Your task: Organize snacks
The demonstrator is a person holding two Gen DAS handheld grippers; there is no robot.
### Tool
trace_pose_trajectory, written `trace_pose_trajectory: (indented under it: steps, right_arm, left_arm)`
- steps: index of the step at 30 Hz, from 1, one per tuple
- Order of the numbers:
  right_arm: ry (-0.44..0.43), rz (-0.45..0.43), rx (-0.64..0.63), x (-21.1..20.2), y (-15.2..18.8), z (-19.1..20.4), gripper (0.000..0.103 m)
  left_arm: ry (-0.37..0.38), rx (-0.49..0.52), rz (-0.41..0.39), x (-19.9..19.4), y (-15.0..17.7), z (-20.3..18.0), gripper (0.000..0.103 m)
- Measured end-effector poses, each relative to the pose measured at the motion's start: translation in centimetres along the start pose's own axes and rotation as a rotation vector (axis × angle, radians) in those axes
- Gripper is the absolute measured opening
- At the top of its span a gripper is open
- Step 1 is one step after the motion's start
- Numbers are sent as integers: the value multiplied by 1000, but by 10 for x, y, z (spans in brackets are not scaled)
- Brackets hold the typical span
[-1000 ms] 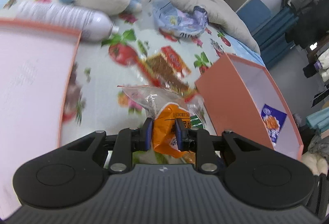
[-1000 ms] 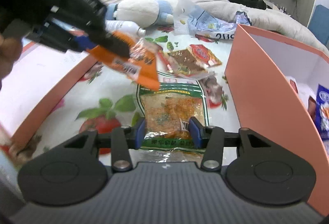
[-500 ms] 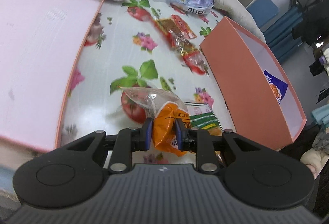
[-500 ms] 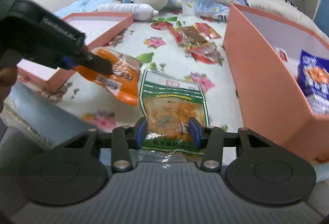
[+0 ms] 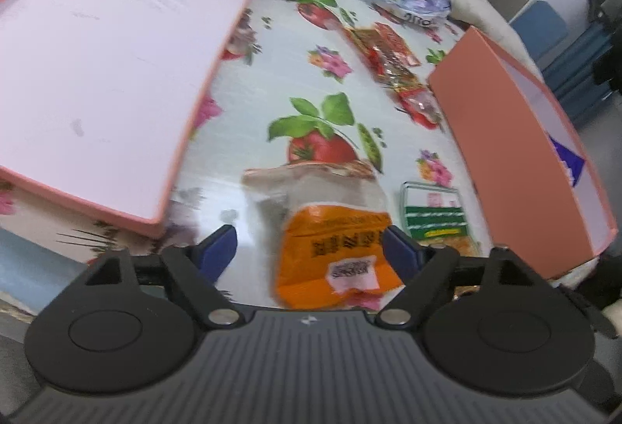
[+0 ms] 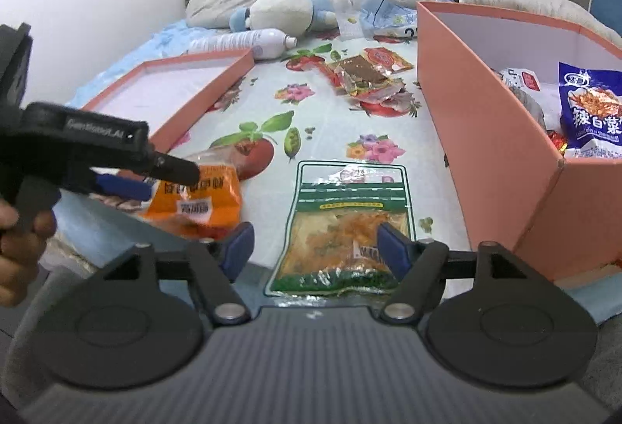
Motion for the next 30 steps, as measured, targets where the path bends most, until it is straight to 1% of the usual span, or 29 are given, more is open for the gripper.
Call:
trace_pose_trajectory:
  steps: [2, 6, 8, 11, 15, 18, 21, 23, 24, 25, 28, 30]
  right_arm:
    - [12, 4, -8, 1, 1, -1, 72]
    - [31, -3, 18, 1, 1, -8, 72]
    - [40, -12, 29, 1, -1, -10, 72]
    - [72, -14, 28, 6, -3, -12, 72]
    - [110, 25, 21, 21, 2, -17, 72]
    - [107, 54, 21, 31, 9, -17, 71]
    - [110, 66, 8, 37, 14, -15, 72]
    - [108, 68, 6, 40, 15, -16, 74]
    - [107, 70, 7, 40, 16, -16, 74]
    - [106, 74, 6, 42, 17, -16, 74]
    - [112, 86, -11, 44, 18, -15, 73]
    - [126, 91, -25, 44, 18, -15, 67]
  left_arm:
    - [-24, 19, -18, -2, 0, -1, 86]
    - [-14, 24, -27, -5, 2, -9, 87]
    - [2, 35, -33, -5, 2, -16, 87]
    - [-3, 45, -46, -1, 1, -25, 87]
    - [-14, 61, -56, 9, 3, -36, 87]
    - [-45, 85, -67, 20, 4, -37, 85]
    - [-55, 83, -60, 30, 7, -35, 85]
    - [-53, 85, -49, 36, 9, -34, 81]
    - [-54, 88, -46, 39, 11, -33, 81]
    - [-54, 97, -52, 40, 11, -34, 80]
    - [-61, 133, -58, 42, 13, -38, 75]
    - [-50, 134, -57, 42, 13, -41, 71]
Point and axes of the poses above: each gripper's, at about its wrist camera, not at the fingertips, and x roughly the way its jaws point, z to its left, y to its underside, the point moved 10 cm from there along x, roughly the way its jaws point, and after that the axes turned 12 degrees about -x, right-handed, at the moved point
